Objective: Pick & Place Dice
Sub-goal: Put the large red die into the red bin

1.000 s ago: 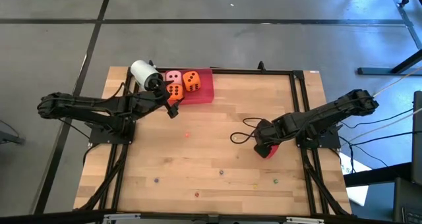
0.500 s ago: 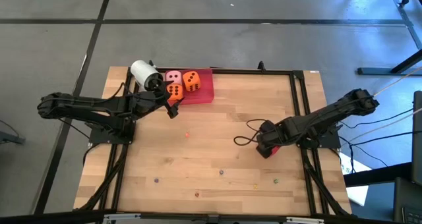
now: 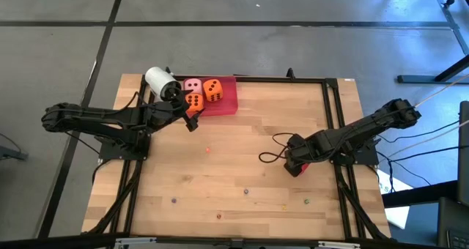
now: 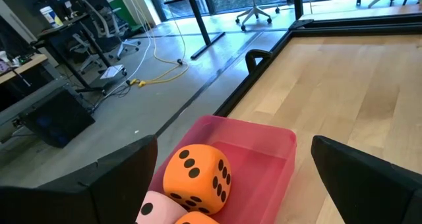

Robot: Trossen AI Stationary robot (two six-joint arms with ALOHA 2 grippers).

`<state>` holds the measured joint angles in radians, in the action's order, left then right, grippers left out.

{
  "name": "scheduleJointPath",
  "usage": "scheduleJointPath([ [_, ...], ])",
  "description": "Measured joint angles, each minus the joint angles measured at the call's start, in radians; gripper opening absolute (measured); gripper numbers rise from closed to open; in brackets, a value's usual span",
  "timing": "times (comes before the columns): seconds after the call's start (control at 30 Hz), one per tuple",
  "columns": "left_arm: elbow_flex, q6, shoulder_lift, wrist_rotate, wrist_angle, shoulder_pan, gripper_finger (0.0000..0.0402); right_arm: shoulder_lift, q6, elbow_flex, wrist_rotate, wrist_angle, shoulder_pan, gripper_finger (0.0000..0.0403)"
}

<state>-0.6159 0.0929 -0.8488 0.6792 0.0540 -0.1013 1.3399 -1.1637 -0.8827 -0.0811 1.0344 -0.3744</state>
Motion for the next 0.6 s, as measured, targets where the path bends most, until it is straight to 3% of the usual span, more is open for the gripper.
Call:
scheduleJointPath([
  [0.37,0.0,0.0,0.0,0.0,0.0,0.0,0.0396,0.002,0.023,-0.089,0.02,0.0,0.0,0.04],
  [0.6,0.0,0.0,0.0,0.0,0.002,0.0,0.0396,0.002,0.107,-0.089,0.021,0.103,0.0,0.04],
])
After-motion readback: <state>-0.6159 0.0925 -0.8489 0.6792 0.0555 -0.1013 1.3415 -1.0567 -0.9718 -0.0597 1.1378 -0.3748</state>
